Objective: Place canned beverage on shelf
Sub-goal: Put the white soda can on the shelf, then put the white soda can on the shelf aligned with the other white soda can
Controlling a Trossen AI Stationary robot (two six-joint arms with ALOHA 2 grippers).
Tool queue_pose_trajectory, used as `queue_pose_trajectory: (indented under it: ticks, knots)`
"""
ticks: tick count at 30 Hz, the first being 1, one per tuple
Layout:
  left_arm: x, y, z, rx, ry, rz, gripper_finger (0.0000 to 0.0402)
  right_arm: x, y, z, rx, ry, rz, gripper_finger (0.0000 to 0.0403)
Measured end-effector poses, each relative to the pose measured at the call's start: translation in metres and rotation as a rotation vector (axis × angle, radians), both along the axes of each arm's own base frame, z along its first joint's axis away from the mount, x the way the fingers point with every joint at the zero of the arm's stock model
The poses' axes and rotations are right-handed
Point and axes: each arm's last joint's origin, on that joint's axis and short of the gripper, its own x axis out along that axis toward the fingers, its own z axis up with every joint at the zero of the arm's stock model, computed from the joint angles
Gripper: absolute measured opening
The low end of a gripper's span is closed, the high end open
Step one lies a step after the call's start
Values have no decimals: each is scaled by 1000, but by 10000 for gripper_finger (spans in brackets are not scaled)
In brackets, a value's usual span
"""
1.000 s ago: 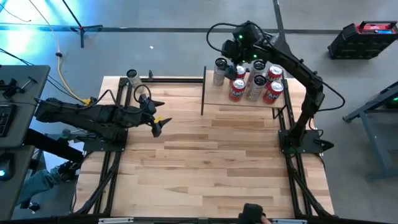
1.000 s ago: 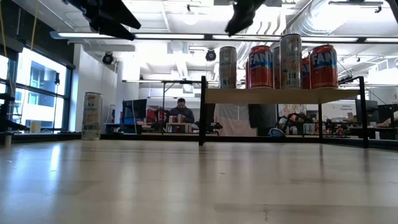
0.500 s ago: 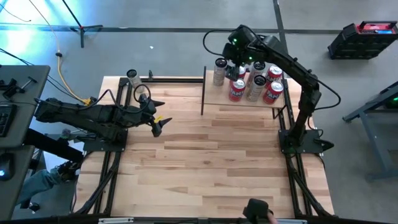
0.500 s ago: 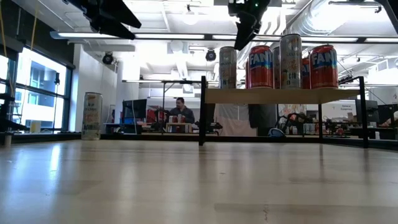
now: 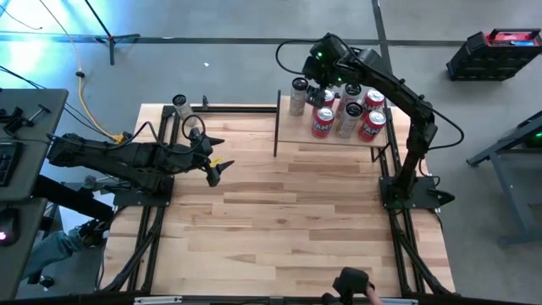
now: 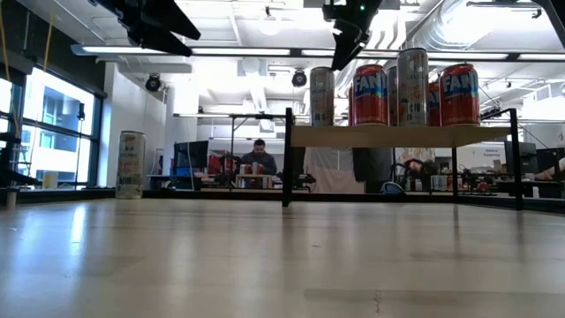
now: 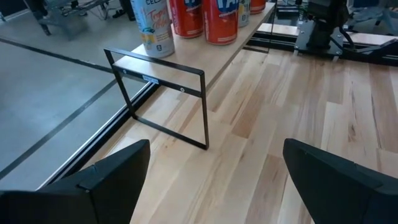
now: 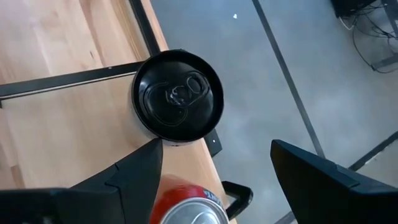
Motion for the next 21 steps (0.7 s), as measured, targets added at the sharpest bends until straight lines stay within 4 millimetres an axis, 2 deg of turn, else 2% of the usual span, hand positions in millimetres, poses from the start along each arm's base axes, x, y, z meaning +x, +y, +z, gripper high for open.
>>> queue_pose_trajectory:
  ticks: [6, 10, 14, 21]
  knots:
    - [0, 0, 0, 1, 1, 0, 360, -2, 1, 2, 1, 1, -11, 282]
    - [0, 0, 0, 8, 4, 0, 360, 0, 15, 15, -24, -48, 19, 282]
    - [0, 0, 0, 18, 3, 2, 360, 15, 25, 24, -73, -159, 91, 282]
    - [1, 1, 3, 16, -25, 17, 360, 32, 19, 20, -112, -221, 98, 282]
